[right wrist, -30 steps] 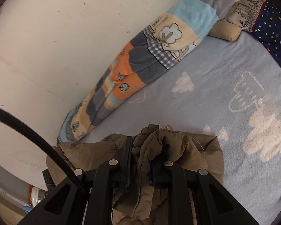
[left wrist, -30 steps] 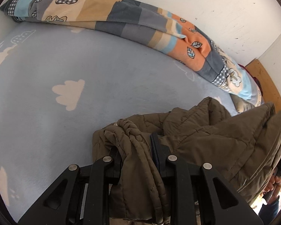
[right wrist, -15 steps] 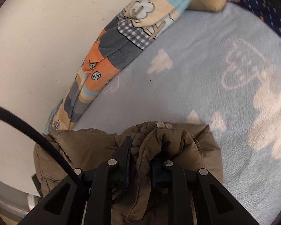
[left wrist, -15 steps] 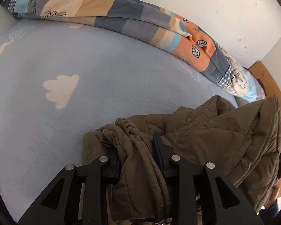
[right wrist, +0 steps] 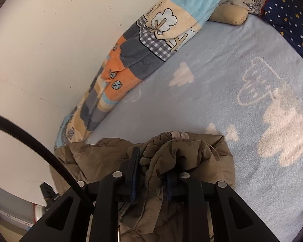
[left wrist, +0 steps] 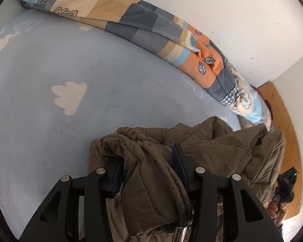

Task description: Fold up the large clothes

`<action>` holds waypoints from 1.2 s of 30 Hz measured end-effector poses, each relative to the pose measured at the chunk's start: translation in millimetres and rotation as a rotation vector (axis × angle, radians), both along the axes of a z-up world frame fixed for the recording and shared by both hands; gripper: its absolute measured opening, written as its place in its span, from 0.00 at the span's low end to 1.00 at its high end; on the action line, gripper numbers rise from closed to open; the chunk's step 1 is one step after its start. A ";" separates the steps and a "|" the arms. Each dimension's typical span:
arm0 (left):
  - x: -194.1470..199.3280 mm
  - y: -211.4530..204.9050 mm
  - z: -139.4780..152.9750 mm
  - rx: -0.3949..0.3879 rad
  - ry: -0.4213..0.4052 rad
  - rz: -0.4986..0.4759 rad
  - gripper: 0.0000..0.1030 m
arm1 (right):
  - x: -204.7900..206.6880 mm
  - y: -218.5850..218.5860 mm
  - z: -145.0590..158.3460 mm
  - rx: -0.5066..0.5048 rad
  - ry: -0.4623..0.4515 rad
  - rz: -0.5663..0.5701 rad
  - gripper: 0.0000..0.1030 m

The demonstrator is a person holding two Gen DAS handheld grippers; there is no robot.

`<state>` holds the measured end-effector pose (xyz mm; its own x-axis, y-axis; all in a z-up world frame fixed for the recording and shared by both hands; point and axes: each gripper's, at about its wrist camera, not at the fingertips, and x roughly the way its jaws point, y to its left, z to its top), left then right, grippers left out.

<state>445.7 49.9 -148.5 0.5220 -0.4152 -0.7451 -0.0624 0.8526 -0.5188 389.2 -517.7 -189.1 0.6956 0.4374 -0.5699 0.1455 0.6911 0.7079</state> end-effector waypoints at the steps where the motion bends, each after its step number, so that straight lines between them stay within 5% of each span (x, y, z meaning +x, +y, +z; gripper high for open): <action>1: -0.9 4.0 3.0 -0.021 -0.002 -0.001 0.45 | -2.5 -1.9 1.4 0.027 -0.008 -0.001 0.27; 6: 0.3 25.8 10.0 -0.145 0.006 0.018 0.55 | -18.6 -11.4 18.6 0.148 -0.090 -0.018 0.63; 10: -5.8 49.5 22.8 -0.227 -0.042 0.088 0.71 | -33.2 -16.9 43.9 0.135 -0.172 -0.032 0.65; 12: -9.2 62.2 33.3 -0.240 -0.087 0.112 0.72 | -38.3 -12.7 55.9 0.087 -0.195 -0.012 0.65; 17: -22.6 64.2 67.5 -0.103 -0.179 0.130 0.72 | -46.5 34.5 80.3 -0.113 -0.223 0.115 0.60; 22: -50.5 -24.5 90.3 0.085 -0.314 -0.089 0.72 | -44.5 118.4 82.0 -0.295 -0.262 0.292 0.18; 27: -68.5 -133.6 68.8 0.235 -0.382 -0.281 0.72 | -28.7 209.9 63.6 -0.474 -0.316 0.395 0.14; 31: -39.4 -167.6 31.0 0.360 -0.307 -0.272 0.72 | 6.5 236.6 28.1 -0.602 -0.243 0.392 0.14; 36: -1.2 -179.7 -35.6 0.475 -0.150 -0.286 0.82 | 42.9 232.0 -29.3 -0.591 -0.073 0.420 0.13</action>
